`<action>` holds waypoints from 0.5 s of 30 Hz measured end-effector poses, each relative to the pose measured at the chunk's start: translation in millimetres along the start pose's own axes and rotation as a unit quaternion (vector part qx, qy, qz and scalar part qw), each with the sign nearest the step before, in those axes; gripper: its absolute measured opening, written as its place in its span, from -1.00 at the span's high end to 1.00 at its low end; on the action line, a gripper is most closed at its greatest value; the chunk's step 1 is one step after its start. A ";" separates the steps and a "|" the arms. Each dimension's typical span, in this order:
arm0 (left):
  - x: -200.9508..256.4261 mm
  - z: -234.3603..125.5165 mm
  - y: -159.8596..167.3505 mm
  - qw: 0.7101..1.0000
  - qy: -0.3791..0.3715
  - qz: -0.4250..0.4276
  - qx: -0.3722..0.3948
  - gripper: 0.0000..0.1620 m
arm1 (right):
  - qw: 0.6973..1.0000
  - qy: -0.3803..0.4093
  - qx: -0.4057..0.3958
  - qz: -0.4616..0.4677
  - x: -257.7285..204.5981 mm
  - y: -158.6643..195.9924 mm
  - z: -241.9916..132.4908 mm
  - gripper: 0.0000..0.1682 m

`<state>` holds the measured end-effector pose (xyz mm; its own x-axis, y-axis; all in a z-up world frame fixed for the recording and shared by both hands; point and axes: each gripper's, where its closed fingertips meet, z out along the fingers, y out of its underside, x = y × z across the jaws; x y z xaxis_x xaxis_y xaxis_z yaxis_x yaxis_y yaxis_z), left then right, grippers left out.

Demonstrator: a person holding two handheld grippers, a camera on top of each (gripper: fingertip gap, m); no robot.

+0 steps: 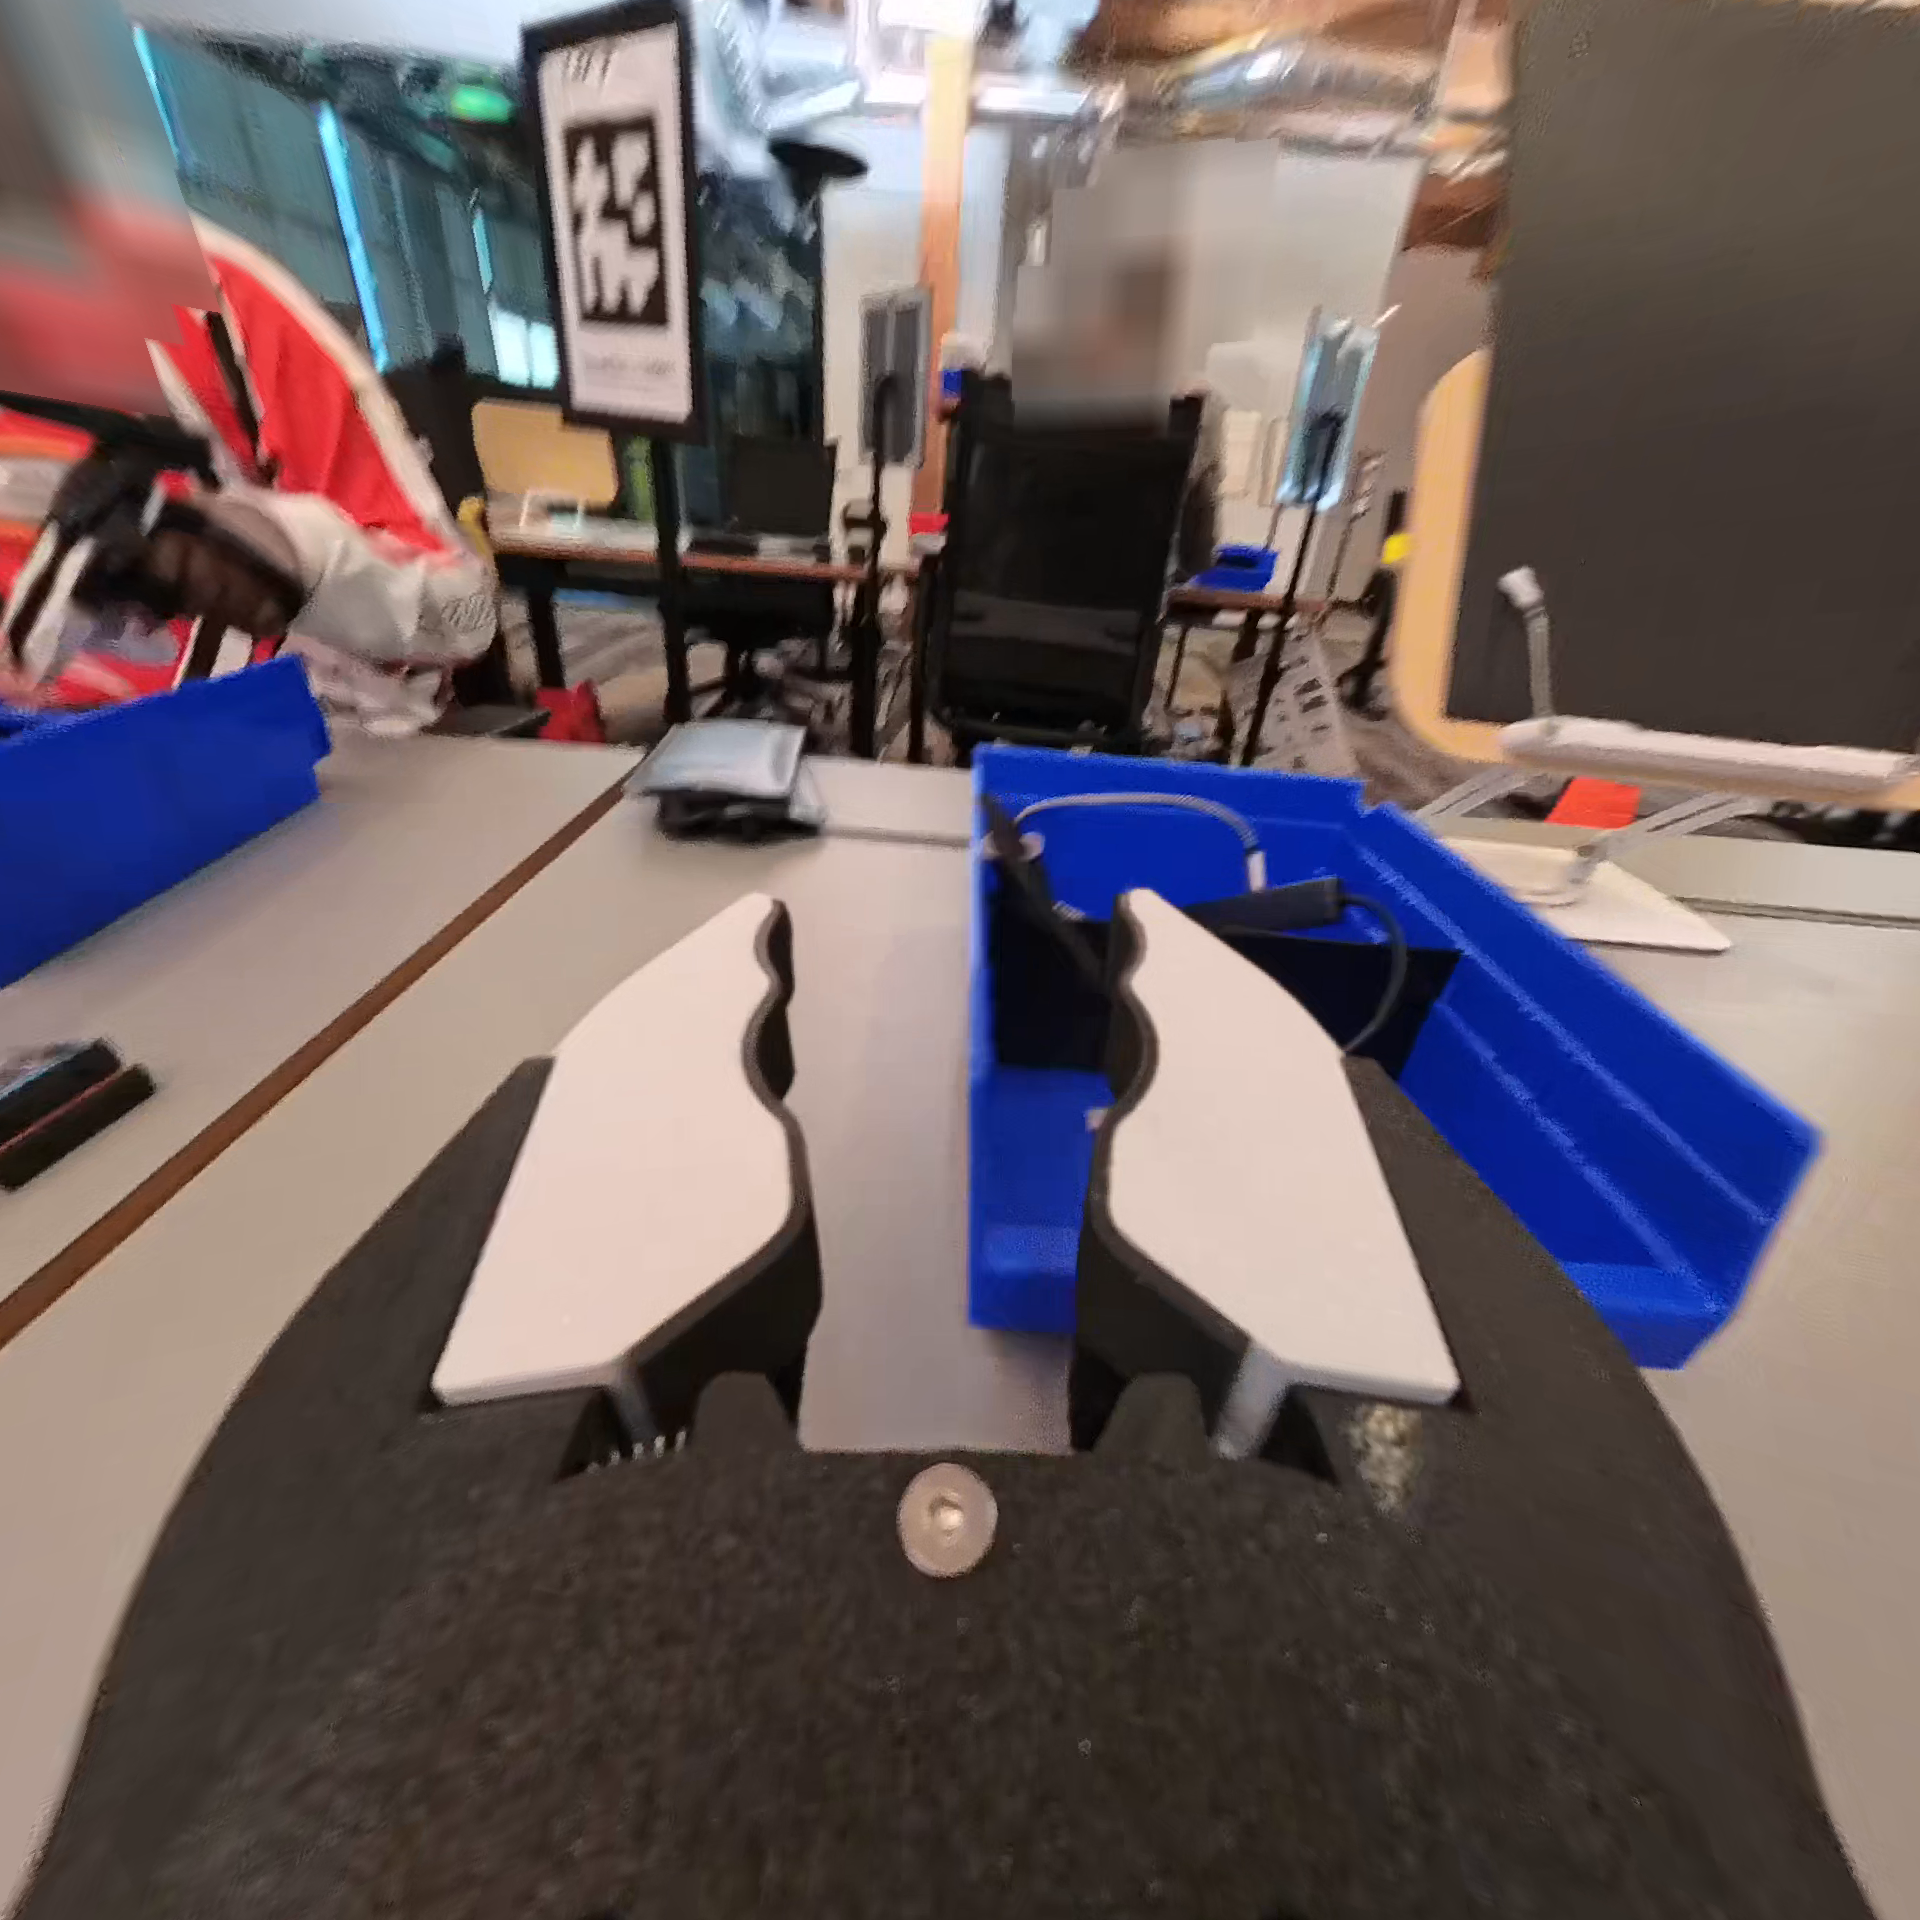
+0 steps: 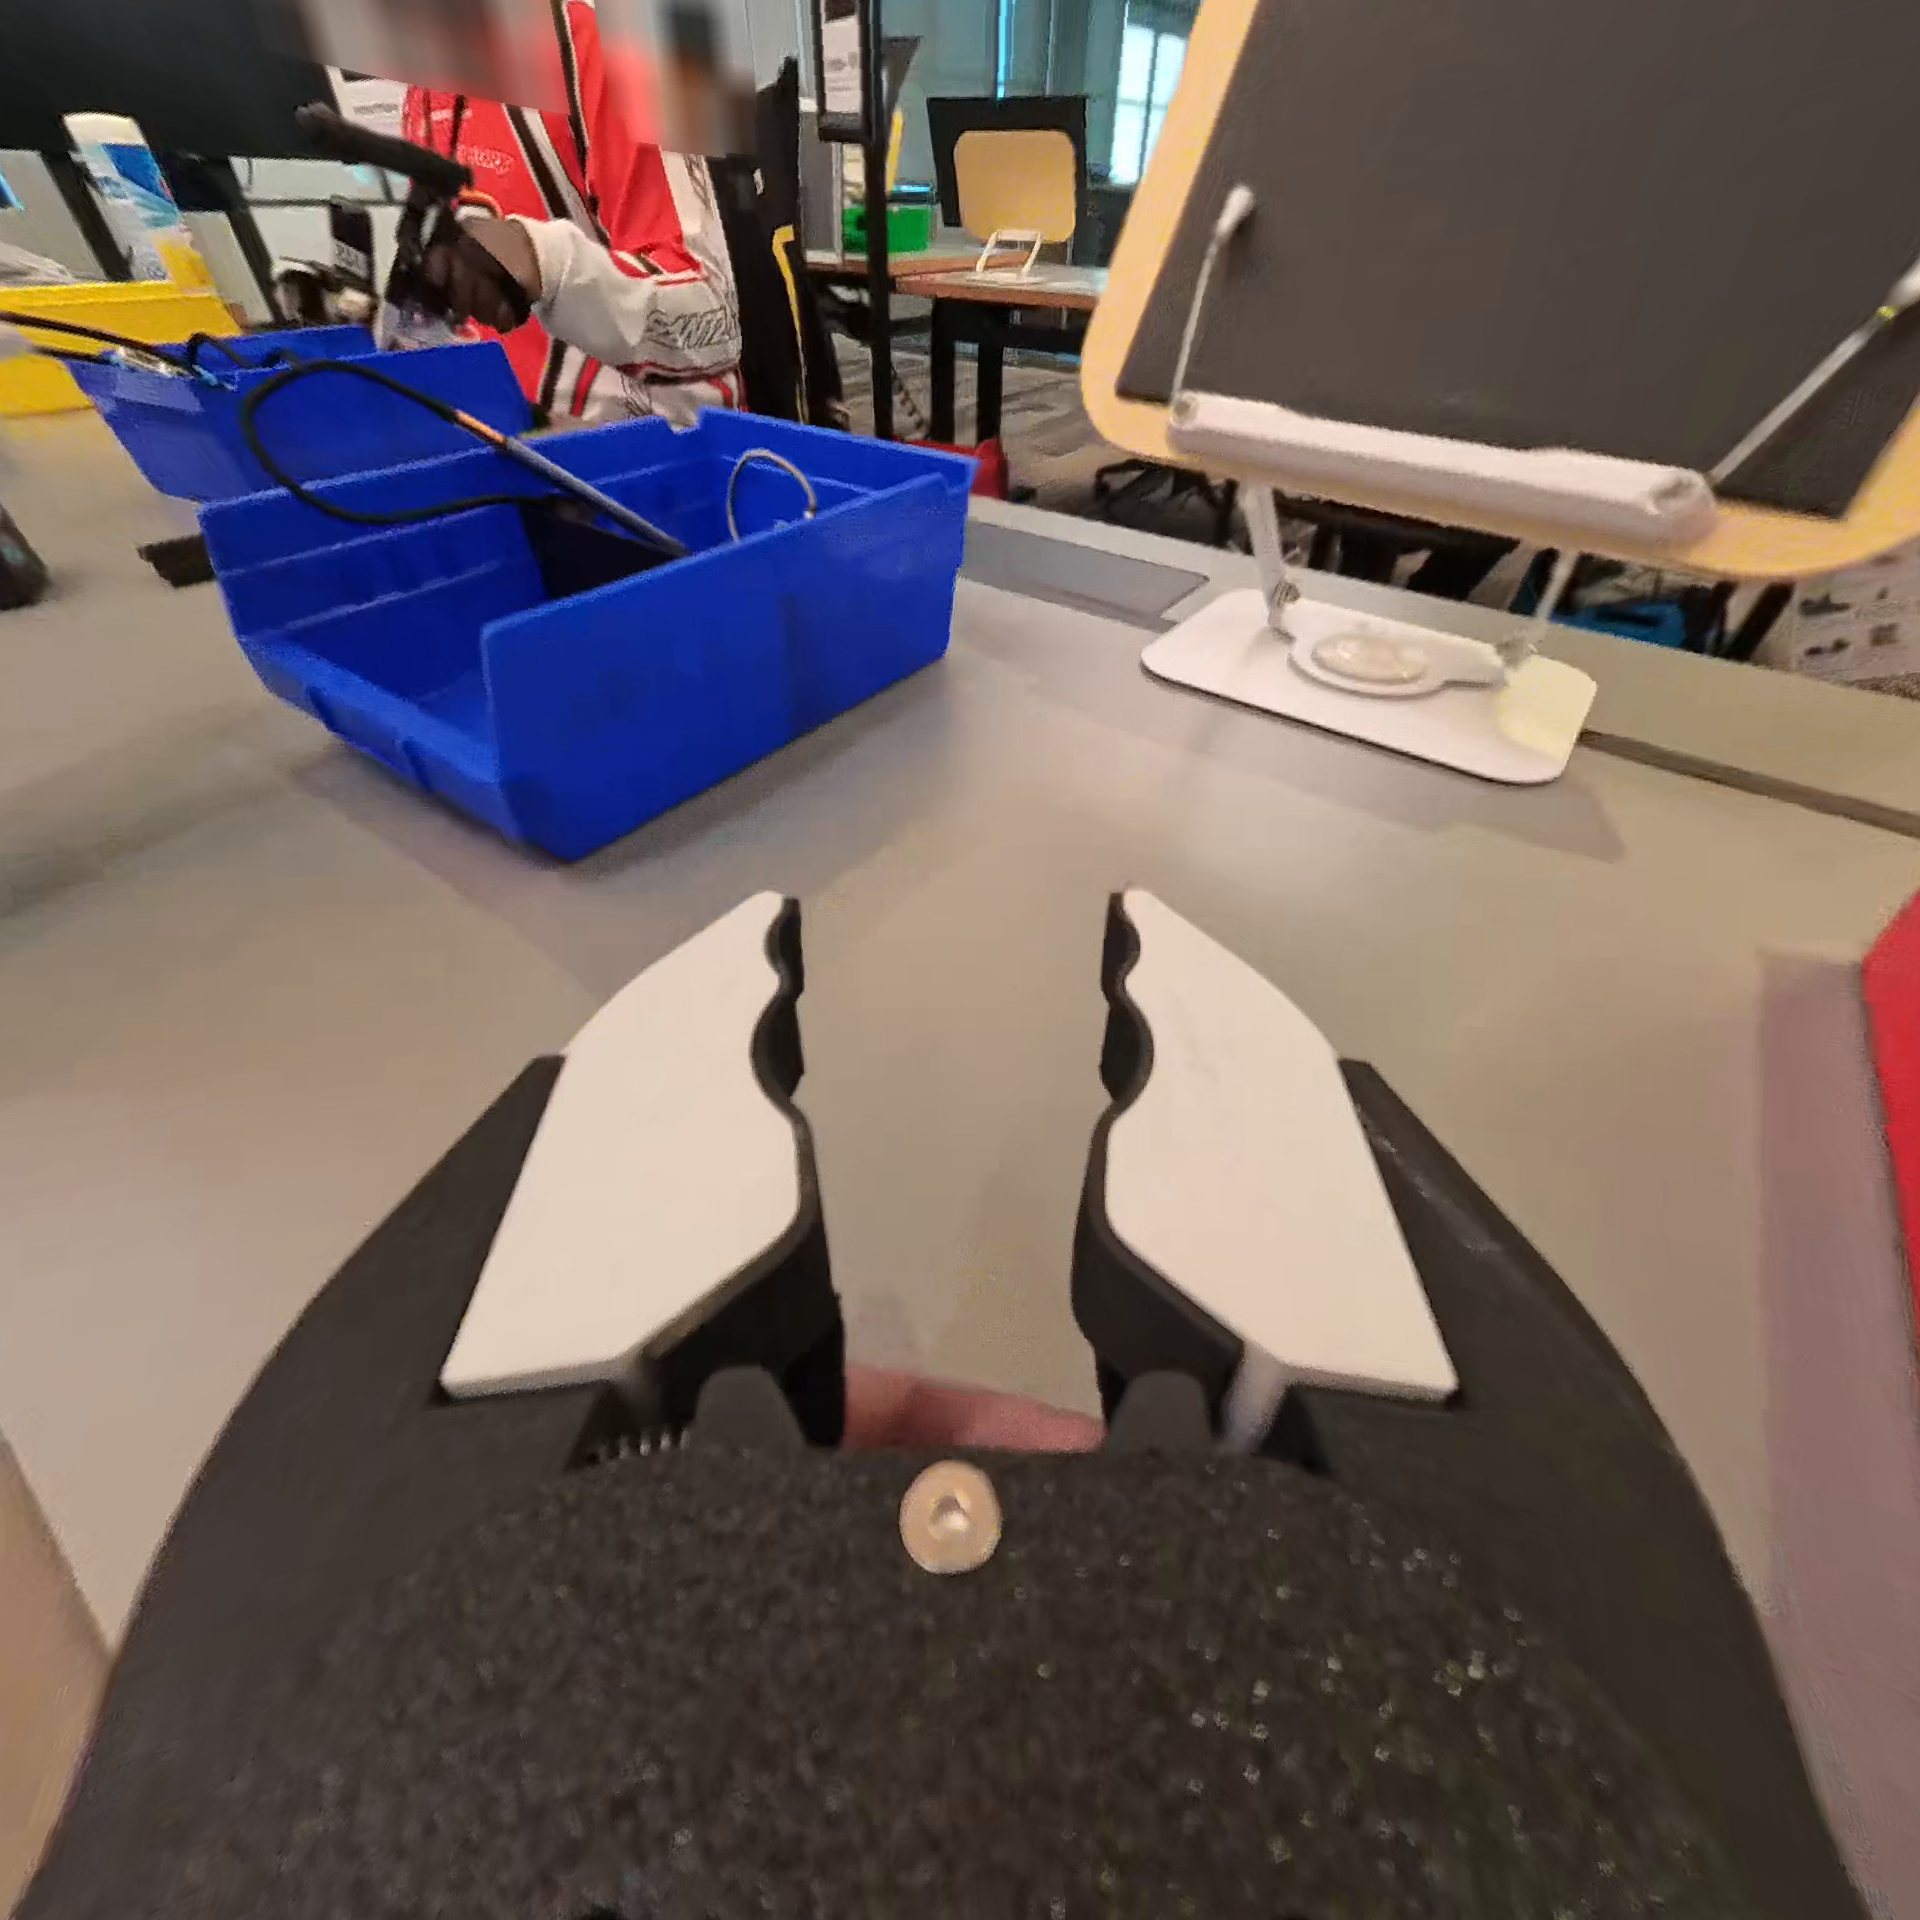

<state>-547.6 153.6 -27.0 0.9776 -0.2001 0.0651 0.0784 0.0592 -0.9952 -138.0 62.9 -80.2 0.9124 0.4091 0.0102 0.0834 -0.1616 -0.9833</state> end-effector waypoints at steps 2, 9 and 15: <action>17.7 -8.5 -16.4 0.999 0.009 0.034 0.041 0.32 | 1.000 0.022 0.012 -0.005 23.5 1.6 -23.0 0.40; 99.9 -14.0 -6.8 0.993 0.091 0.076 -0.016 0.45 | 0.997 0.069 0.027 -0.033 80.4 6.2 -79.0 0.38; 166.0 -37.9 42.4 0.981 0.166 0.031 -0.100 0.78 | 0.990 0.136 0.024 0.032 133.9 23.6 -120.9 0.40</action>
<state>-389.4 85.8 -61.2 0.8596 -0.5108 0.0102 -0.0505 -0.1048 -0.9932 34.6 5.2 -80.1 0.9898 0.1420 -0.0115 0.0077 -0.1337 -0.9910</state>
